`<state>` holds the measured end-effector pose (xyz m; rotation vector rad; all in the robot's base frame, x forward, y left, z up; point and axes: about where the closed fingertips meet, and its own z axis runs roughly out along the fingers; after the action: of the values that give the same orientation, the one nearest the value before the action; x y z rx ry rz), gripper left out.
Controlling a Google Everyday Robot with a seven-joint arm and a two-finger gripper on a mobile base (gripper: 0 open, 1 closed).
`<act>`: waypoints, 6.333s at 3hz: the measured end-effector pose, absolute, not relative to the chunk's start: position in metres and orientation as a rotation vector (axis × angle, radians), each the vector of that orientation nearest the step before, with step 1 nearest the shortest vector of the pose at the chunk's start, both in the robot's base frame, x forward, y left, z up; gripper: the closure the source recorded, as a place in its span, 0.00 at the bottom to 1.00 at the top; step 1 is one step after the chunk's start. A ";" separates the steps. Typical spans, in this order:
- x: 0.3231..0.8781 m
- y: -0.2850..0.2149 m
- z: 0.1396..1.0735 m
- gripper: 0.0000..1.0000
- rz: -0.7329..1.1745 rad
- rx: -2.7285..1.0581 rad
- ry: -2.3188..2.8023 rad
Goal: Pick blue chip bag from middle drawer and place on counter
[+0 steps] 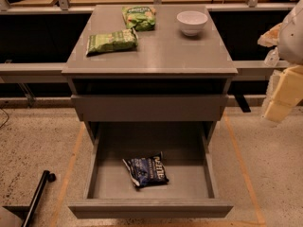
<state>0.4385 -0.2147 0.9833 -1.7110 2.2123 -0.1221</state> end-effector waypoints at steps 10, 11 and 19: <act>0.492 -0.097 0.734 0.00 0.303 -1.501 2.235; 0.493 -0.095 0.729 0.00 0.312 -1.496 2.240; 0.559 -0.053 0.513 0.00 0.495 -1.284 2.341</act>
Offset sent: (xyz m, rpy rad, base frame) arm 0.0152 0.0248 -0.0381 0.1363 -0.0576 0.0063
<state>0.5589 -0.0526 0.5128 -1.2837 2.3405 0.4948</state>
